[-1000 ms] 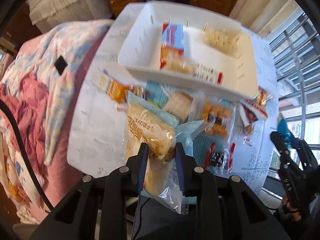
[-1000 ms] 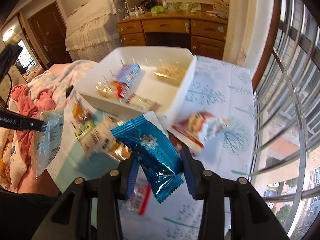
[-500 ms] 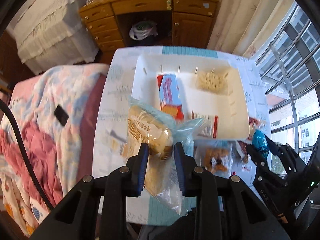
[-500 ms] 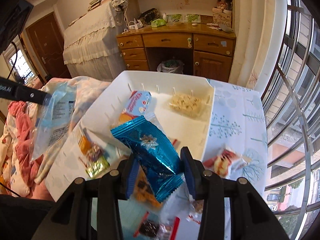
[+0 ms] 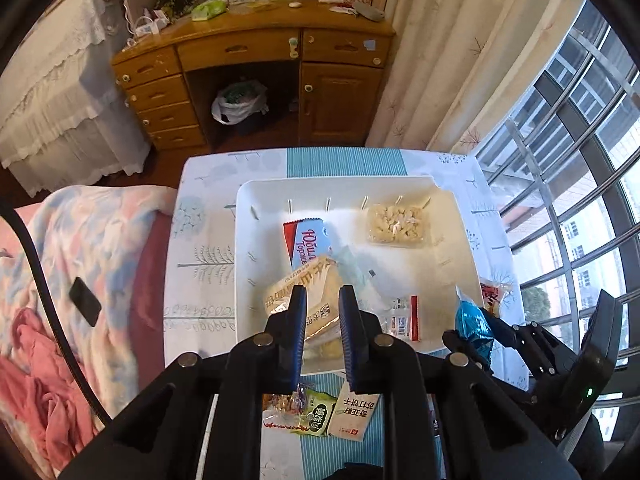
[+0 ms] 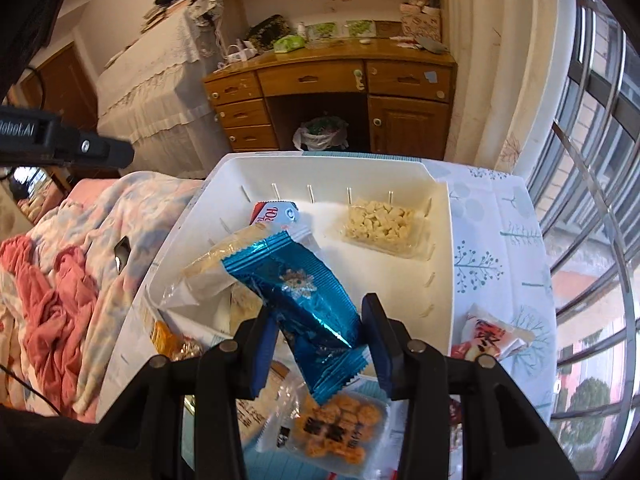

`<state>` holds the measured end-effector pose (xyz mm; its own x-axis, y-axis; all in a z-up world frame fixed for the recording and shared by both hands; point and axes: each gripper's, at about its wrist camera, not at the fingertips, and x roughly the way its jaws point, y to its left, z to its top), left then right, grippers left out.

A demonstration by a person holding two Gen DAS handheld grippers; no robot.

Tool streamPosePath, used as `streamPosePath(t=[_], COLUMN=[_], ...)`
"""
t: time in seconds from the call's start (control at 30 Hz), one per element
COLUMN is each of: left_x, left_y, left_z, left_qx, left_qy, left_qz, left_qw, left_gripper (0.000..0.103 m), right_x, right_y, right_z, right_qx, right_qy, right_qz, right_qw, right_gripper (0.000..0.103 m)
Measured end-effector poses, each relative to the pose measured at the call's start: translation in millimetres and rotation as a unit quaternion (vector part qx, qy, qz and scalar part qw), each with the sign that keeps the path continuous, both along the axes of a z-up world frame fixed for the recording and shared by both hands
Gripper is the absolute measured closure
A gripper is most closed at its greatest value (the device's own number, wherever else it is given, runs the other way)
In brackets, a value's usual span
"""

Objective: Organize snacks
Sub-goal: 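Open both grippers to drop the bread pack and blue candy into the tray, then withdraw both grippers from the tray toward the remaining snacks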

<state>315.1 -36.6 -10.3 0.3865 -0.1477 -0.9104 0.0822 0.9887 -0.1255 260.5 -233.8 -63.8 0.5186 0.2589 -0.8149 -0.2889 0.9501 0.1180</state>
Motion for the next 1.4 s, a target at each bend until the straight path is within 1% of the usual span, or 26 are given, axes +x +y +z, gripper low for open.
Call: streamPosePath(t=[0.03, 0.07, 0.1, 0.17, 0.23, 0.43, 0.5, 0.77, 0.87, 1.03, 1.1, 1.27, 1.4], left_x=[-1, 0, -1, -3, -4, -13, -17, -45, -63, -96, -110, -147, -172], left_y=[2, 5, 7, 11, 15, 28, 31, 38, 39, 39, 39, 41, 44], left_z=[-3, -6, -8, -11, -12, -16, -17, -14, -14, -14, -13, -16, -22], left_qx=[-0.003, -0.006, -0.009, -0.012, -0.018, -0.029, -0.026, -0.031, -0.036, -0.045, -0.047, -0.053, -0.051], left_qy=[0.003, 0.006, 0.009, 0.010, 0.010, 0.010, 0.012, 0.015, 0.019, 0.026, 0.027, 0.028, 0.036], left_qz=[-0.003, -0.007, -0.011, -0.017, -0.022, -0.025, -0.028, -0.003, 0.018, 0.048, 0.058, 0.084, 0.104], left_qw=[1.0000, 0.9999, 0.9999, 0.9997, 0.9996, 0.9992, 0.9992, 0.9994, 0.9990, 0.9975, 0.9968, 0.9947, 0.9926], left_gripper=[0.088, 0.086, 0.086, 0.085, 0.085, 0.082, 0.081, 0.077, 0.076, 0.069, 0.065, 0.057, 0.054], right_x=[2, 2, 5, 5, 3, -5, -8, -24, -33, -56, -65, -89, -108], right_y=[1, 1, 1, 1, 1, 4, 5, 5, 2, -12, -17, -30, -38], right_z=[-1, -3, -4, -7, -6, -5, -4, 9, 14, 24, 25, 25, 21], right_qx=[0.004, 0.008, 0.015, 0.028, 0.044, 0.065, 0.068, 0.076, 0.080, 0.093, 0.096, 0.098, 0.107], right_qy=[0.006, 0.012, 0.023, 0.034, 0.037, 0.047, 0.049, 0.043, 0.041, 0.041, 0.047, 0.059, 0.068], right_qz=[-0.010, -0.017, -0.027, -0.044, -0.059, -0.089, -0.091, -0.077, -0.063, -0.051, -0.049, -0.042, -0.039], right_qw=[1.000, 1.000, 0.999, 0.998, 0.997, 0.993, 0.992, 0.993, 0.994, 0.993, 0.993, 0.993, 0.991], right_gripper=[0.060, 0.052, 0.040, 0.031, 0.031, 0.030, 0.030, 0.030, 0.030, 0.030, 0.030, 0.030, 0.030])
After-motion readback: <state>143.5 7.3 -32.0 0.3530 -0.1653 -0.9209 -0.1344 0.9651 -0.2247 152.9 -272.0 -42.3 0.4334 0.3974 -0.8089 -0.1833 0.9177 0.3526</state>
